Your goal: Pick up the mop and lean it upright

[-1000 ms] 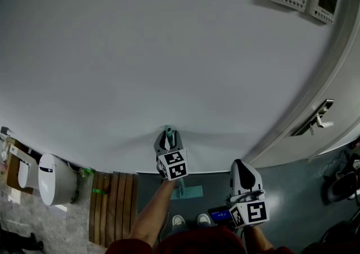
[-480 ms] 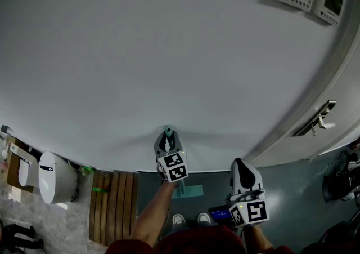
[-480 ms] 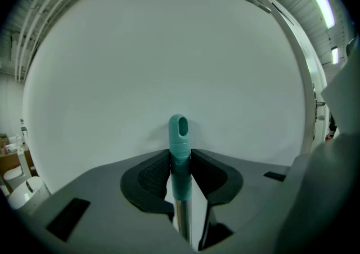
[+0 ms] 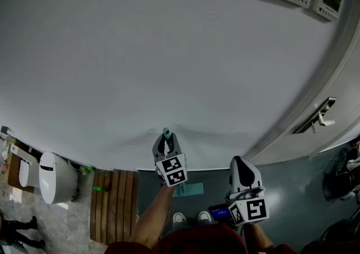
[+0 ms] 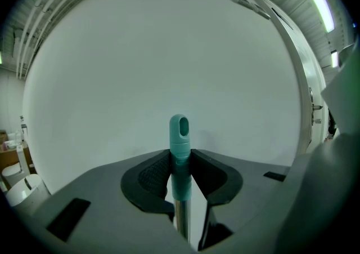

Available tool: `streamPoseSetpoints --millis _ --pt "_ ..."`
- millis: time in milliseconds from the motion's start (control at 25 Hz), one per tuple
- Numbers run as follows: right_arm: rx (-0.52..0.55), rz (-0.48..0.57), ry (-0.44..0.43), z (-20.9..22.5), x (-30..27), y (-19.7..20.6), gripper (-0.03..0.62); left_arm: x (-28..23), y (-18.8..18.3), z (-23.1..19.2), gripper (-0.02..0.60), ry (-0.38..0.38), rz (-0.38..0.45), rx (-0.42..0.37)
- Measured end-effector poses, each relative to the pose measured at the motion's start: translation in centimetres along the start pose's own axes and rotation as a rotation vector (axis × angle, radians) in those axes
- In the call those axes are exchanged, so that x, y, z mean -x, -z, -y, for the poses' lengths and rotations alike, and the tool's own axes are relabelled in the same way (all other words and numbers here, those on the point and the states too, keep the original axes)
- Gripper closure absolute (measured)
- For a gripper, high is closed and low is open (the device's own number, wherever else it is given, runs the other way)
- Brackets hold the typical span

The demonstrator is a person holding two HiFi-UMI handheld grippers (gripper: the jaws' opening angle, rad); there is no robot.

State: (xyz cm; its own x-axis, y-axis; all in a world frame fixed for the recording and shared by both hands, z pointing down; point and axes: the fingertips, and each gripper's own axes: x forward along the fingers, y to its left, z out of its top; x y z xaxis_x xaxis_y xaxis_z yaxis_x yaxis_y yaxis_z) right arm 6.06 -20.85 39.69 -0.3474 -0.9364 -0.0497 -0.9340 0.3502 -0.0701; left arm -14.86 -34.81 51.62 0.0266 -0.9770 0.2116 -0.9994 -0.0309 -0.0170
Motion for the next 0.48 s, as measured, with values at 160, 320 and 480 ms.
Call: streamPoseSetpoints --millis 160,320,480 --pt "-0.002 0.001 -0.001 0.1 0.0 0.0 0.576 1.8 0.0 0.3 0.456 0.005 0.018 -0.016" --pt "-0.002 -0.002 -0.004 0.0 0.1 0.0 0.576 4.3 0.2 0.7 0.454 0.006 0.041 -0.04" --pt "-0.002 -0.002 -0.005 -0.1 0.1 0.1 0.576 6.7 0.4 1.2 0.453 0.013 0.056 -0.048"
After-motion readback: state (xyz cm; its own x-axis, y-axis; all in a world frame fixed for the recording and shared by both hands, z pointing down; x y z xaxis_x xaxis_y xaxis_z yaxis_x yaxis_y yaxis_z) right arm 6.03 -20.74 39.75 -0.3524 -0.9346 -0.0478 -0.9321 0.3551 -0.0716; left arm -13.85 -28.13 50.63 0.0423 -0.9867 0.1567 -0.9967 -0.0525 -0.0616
